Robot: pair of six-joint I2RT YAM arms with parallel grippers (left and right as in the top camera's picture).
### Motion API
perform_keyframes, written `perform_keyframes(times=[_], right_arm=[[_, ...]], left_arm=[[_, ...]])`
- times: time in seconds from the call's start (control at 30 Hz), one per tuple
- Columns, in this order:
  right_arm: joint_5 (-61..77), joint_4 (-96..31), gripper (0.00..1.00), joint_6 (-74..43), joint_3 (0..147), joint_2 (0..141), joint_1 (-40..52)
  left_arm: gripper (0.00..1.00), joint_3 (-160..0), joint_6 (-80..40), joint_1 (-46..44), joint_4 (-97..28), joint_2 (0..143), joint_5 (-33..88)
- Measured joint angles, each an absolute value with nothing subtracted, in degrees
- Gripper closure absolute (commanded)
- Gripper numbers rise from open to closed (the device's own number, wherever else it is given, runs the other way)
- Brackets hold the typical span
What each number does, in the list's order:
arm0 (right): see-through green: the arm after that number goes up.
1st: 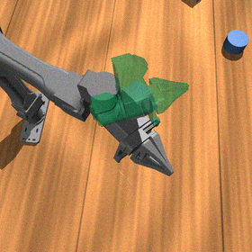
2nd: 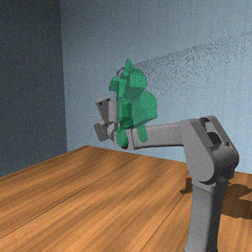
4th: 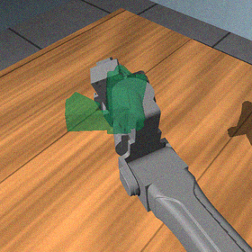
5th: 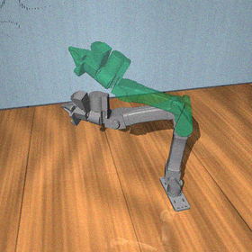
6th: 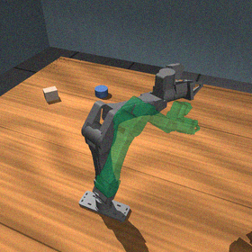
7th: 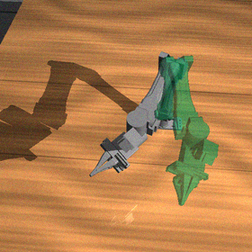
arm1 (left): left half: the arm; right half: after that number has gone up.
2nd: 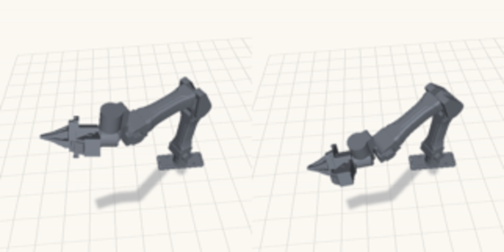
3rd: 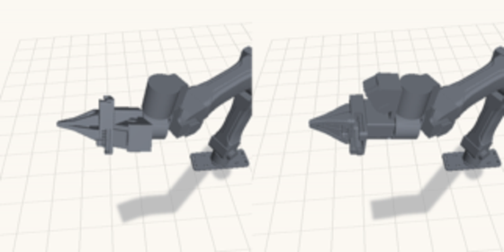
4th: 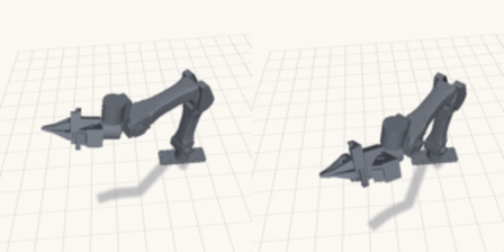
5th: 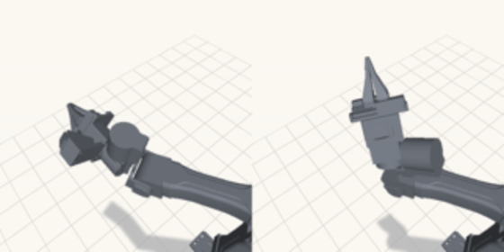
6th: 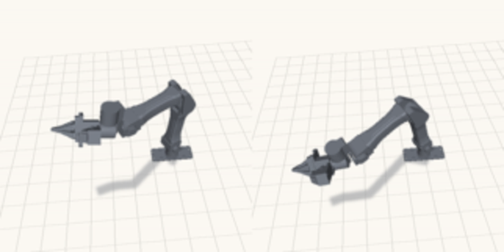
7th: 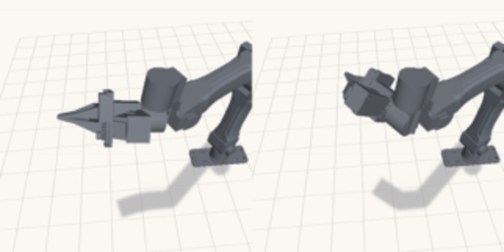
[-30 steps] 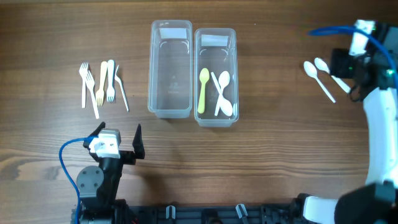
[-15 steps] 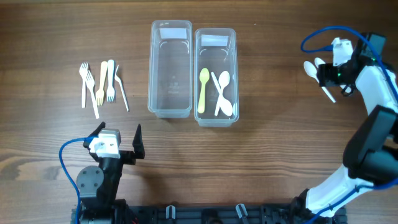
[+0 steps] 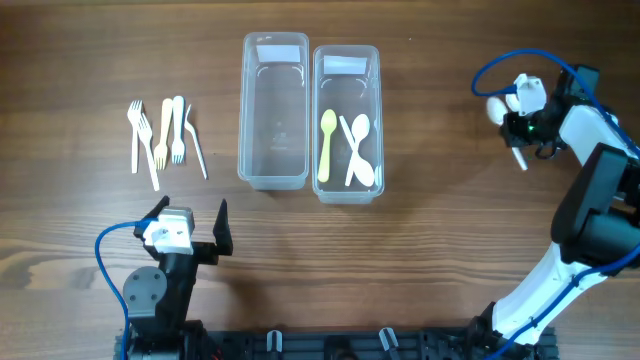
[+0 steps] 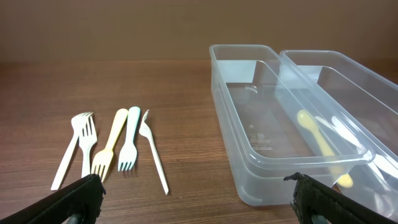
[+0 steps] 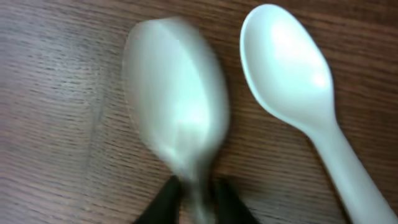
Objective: Pack container
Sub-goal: 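Grasp a white spoon from the remaining pair with the right gripper, then lower the white spoon into the right container and release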
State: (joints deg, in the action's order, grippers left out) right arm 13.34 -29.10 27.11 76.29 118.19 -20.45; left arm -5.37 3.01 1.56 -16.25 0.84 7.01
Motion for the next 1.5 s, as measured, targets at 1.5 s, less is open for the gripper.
perform_keyframes(times=[1.5], right_arm=[[22.85, -32.38, 0.96, -13.43, 75.79, 95.26, 21.82]], left_arm=[[0.0, -5.37, 3.01, 1.56, -16.25, 0.84, 7.01]])
